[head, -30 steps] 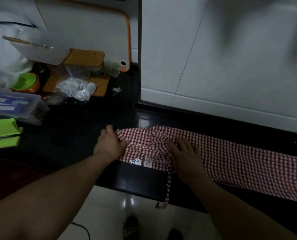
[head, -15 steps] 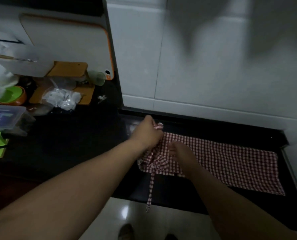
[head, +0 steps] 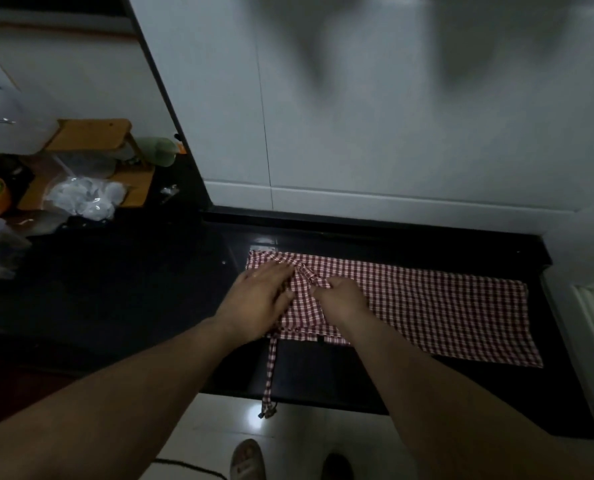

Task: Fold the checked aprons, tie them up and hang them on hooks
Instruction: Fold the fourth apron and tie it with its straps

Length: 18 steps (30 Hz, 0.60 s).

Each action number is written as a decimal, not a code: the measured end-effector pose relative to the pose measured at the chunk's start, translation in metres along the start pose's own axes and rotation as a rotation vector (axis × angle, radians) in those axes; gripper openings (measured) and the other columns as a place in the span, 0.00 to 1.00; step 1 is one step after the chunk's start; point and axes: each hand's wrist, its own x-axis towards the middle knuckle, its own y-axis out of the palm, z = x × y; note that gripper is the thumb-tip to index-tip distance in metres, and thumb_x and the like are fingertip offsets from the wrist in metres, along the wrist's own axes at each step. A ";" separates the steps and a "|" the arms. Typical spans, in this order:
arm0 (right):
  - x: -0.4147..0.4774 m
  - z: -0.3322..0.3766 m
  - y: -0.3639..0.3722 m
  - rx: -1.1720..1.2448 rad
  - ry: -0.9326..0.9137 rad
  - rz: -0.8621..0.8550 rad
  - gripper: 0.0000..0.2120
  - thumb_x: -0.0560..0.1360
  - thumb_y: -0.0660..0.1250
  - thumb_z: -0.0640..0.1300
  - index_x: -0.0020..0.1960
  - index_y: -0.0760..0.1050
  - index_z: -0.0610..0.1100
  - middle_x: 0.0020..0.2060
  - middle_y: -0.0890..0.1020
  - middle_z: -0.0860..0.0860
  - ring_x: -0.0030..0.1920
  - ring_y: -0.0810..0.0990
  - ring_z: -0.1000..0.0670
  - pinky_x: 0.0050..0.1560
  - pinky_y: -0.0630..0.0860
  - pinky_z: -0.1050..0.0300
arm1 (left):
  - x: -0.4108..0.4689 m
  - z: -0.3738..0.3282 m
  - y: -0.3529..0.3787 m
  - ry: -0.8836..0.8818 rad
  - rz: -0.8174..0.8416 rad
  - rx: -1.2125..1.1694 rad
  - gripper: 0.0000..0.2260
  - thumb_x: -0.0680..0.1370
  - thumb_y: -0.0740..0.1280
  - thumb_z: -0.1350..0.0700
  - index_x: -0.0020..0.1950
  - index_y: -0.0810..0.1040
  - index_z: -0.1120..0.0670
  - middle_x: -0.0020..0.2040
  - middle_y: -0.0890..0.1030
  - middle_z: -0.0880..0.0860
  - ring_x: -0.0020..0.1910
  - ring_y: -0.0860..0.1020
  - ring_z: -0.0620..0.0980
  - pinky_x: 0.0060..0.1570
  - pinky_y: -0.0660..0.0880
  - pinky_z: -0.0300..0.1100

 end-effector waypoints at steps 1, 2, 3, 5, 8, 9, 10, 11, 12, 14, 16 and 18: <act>0.001 0.000 0.001 -0.094 -0.036 -0.035 0.10 0.79 0.69 0.49 0.54 0.83 0.43 0.49 0.85 0.48 0.48 0.83 0.47 0.57 0.81 0.49 | -0.003 0.006 0.004 0.017 0.077 0.090 0.28 0.85 0.53 0.39 0.84 0.56 0.45 0.84 0.56 0.45 0.84 0.52 0.49 0.82 0.51 0.54; 0.003 -0.004 0.003 -0.197 -0.071 -0.055 0.10 0.80 0.68 0.49 0.52 0.82 0.43 0.49 0.85 0.48 0.47 0.82 0.47 0.55 0.80 0.51 | -0.006 0.012 0.009 0.029 0.134 0.158 0.29 0.86 0.50 0.38 0.85 0.49 0.44 0.84 0.47 0.44 0.84 0.44 0.47 0.82 0.43 0.54; 0.004 -0.007 0.003 -0.284 -0.099 -0.069 0.10 0.80 0.66 0.49 0.50 0.82 0.43 0.48 0.84 0.48 0.46 0.81 0.48 0.54 0.80 0.51 | -0.007 0.018 0.014 0.042 0.168 0.206 0.29 0.86 0.47 0.37 0.85 0.45 0.44 0.84 0.41 0.44 0.84 0.39 0.46 0.82 0.39 0.55; 0.004 -0.012 0.003 -0.365 -0.127 -0.083 0.10 0.80 0.66 0.50 0.48 0.79 0.44 0.45 0.83 0.49 0.44 0.80 0.48 0.52 0.80 0.49 | -0.008 0.025 0.017 0.082 0.179 0.248 0.29 0.86 0.45 0.36 0.85 0.41 0.43 0.84 0.38 0.45 0.83 0.36 0.46 0.81 0.37 0.55; -0.007 -0.010 0.011 -0.491 -0.267 -0.268 0.11 0.77 0.67 0.47 0.59 0.75 0.46 0.53 0.79 0.51 0.51 0.78 0.51 0.54 0.78 0.52 | -0.006 0.039 0.018 0.126 0.190 0.261 0.29 0.86 0.44 0.36 0.85 0.39 0.42 0.84 0.37 0.46 0.83 0.35 0.47 0.81 0.37 0.56; -0.012 -0.005 0.015 -0.557 -0.414 -0.365 0.15 0.76 0.68 0.45 0.62 0.73 0.46 0.55 0.77 0.51 0.53 0.76 0.52 0.56 0.77 0.54 | -0.006 0.041 0.019 0.135 0.200 0.265 0.29 0.86 0.44 0.36 0.85 0.38 0.42 0.84 0.36 0.46 0.83 0.35 0.47 0.81 0.37 0.56; -0.018 0.000 0.019 -0.608 -0.595 -0.413 0.17 0.75 0.67 0.44 0.64 0.72 0.47 0.56 0.76 0.51 0.55 0.75 0.52 0.58 0.75 0.55 | -0.006 0.042 0.021 0.140 0.205 0.274 0.29 0.86 0.44 0.37 0.84 0.38 0.42 0.84 0.36 0.47 0.83 0.35 0.48 0.81 0.36 0.56; -0.023 0.005 0.026 -0.662 -0.765 -0.397 0.19 0.75 0.66 0.43 0.66 0.72 0.47 0.57 0.76 0.51 0.57 0.74 0.51 0.61 0.74 0.54 | -0.007 0.043 0.023 0.144 0.199 0.282 0.29 0.86 0.44 0.37 0.84 0.38 0.43 0.84 0.37 0.47 0.83 0.35 0.49 0.81 0.36 0.57; -0.025 0.007 0.034 -0.736 -0.871 -0.327 0.21 0.76 0.64 0.44 0.69 0.71 0.48 0.61 0.76 0.52 0.61 0.73 0.51 0.64 0.72 0.53 | -0.007 0.045 0.026 0.151 0.182 0.295 0.29 0.86 0.44 0.38 0.85 0.39 0.44 0.85 0.38 0.48 0.83 0.36 0.50 0.81 0.35 0.58; -0.017 -0.008 0.044 -0.906 -0.845 -0.166 0.26 0.81 0.57 0.48 0.79 0.62 0.48 0.75 0.69 0.51 0.75 0.65 0.49 0.76 0.62 0.45 | -0.008 0.045 0.031 0.166 0.161 0.309 0.29 0.86 0.44 0.39 0.85 0.39 0.45 0.85 0.38 0.48 0.83 0.35 0.50 0.80 0.35 0.59; -0.001 -0.031 0.041 -1.018 -0.669 -0.109 0.29 0.85 0.48 0.54 0.84 0.50 0.48 0.83 0.54 0.50 0.83 0.49 0.48 0.81 0.49 0.36 | -0.010 0.047 0.033 0.160 0.149 0.272 0.29 0.87 0.44 0.39 0.84 0.36 0.44 0.84 0.35 0.47 0.82 0.32 0.48 0.80 0.33 0.58; 0.011 -0.046 0.035 -1.085 -0.637 -0.104 0.30 0.85 0.42 0.58 0.84 0.46 0.48 0.84 0.49 0.50 0.83 0.42 0.48 0.80 0.46 0.33 | -0.012 0.051 0.036 0.061 0.078 0.185 0.30 0.87 0.45 0.40 0.84 0.36 0.45 0.84 0.35 0.48 0.81 0.31 0.45 0.80 0.32 0.55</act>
